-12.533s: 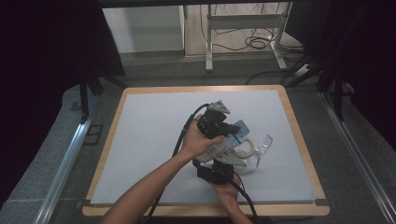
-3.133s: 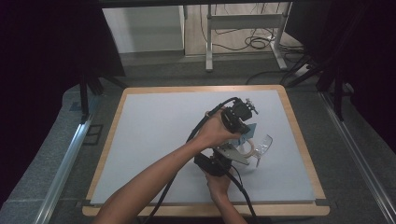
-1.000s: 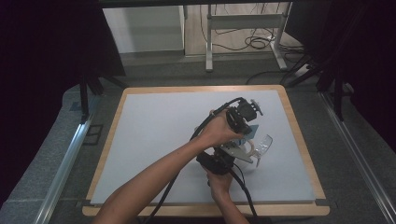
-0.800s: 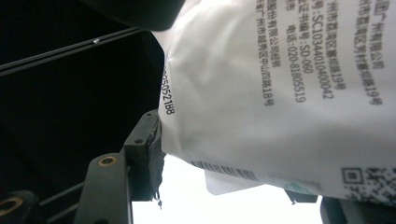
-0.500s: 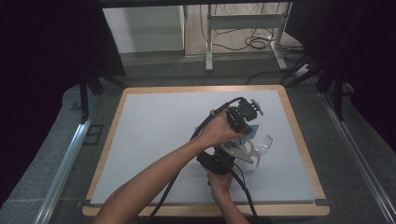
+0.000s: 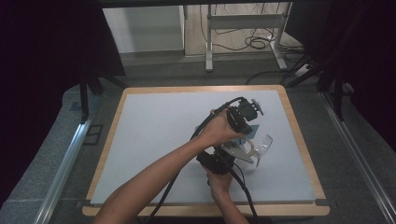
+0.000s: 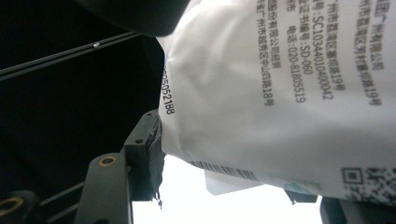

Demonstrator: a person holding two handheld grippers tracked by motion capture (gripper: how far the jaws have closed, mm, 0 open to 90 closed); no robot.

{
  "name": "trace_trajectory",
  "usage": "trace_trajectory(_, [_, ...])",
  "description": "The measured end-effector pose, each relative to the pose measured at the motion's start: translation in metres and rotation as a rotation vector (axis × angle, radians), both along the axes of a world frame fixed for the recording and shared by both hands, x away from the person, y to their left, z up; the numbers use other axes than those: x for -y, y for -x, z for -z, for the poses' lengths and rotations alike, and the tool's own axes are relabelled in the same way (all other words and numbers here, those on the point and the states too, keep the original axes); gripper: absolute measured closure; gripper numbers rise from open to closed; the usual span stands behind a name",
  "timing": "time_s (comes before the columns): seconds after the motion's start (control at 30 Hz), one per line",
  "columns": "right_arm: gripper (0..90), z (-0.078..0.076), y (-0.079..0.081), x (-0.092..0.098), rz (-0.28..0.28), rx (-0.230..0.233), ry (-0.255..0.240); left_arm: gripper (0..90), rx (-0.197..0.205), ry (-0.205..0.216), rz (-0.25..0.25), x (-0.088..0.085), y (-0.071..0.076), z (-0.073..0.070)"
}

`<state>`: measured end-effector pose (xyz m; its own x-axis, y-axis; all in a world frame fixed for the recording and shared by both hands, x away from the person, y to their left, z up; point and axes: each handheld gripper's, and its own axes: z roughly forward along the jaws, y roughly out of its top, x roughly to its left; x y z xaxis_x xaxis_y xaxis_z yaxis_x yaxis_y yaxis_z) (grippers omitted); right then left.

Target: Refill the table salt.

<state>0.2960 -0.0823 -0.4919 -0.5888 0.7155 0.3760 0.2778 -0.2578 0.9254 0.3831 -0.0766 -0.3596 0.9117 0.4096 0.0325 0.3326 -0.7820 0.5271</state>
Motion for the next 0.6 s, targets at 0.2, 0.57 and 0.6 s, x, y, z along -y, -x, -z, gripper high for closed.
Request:
trace_trajectory(0.2, [41.7, 0.0005, 0.0001, -0.0009, -0.002, 0.003, -0.006, 90.0, -0.002, -0.003, -0.002, -0.0003, -0.0003, 0.0007])
trace_trajectory(0.57, [41.8, -0.0004, 0.0, -0.0004, 0.002, 0.005, -0.011, 90.0, -0.001, -0.001, 0.0, 0.0004, -0.0001, 0.0])
trace_trajectory(0.6, [41.8, -0.0005, -0.0001, -0.0003, 0.002, 0.005, -0.011, 90.0, -0.001, -0.001, 0.0, 0.0006, -0.0003, 0.0])
